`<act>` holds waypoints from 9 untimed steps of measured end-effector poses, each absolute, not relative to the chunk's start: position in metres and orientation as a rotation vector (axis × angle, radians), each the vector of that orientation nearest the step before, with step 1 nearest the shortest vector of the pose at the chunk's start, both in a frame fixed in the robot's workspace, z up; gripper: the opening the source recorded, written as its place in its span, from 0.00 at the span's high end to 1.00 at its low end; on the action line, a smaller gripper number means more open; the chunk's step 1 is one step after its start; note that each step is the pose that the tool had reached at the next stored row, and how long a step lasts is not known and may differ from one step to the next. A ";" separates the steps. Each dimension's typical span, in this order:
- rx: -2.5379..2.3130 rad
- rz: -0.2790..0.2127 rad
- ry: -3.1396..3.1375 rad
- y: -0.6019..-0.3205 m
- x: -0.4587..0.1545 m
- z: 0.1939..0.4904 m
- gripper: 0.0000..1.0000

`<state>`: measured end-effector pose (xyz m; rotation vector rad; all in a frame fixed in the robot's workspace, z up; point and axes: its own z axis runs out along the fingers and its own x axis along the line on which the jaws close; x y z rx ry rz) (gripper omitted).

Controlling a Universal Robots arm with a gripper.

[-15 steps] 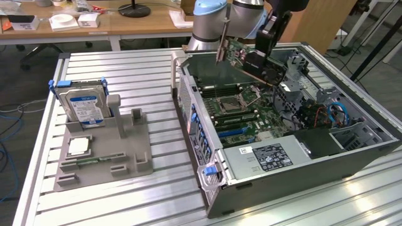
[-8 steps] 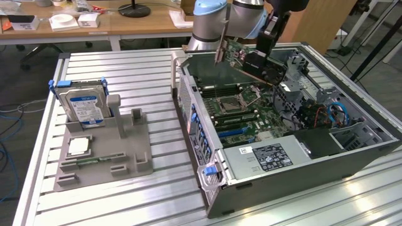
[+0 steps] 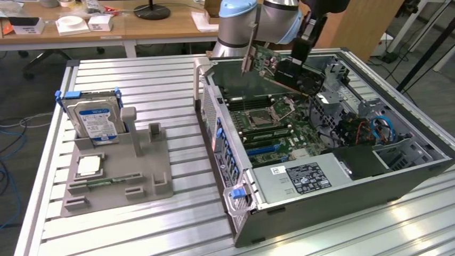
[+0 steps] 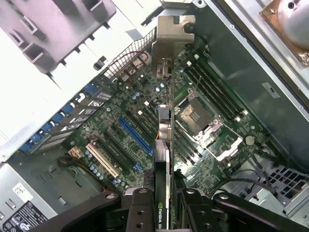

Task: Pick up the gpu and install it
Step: 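Insert the gpu into the slot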

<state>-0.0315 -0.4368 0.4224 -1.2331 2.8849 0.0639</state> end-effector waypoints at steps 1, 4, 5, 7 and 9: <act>-1.245 0.064 2.880 -0.437 -0.031 0.422 0.74; -1.279 0.064 2.865 -0.437 -0.031 0.422 0.74; -1.292 0.064 2.860 -0.437 -0.031 0.422 0.74; -1.315 0.064 2.850 -0.437 -0.031 0.422 0.74; -1.338 0.064 2.840 -0.437 -0.031 0.422 0.74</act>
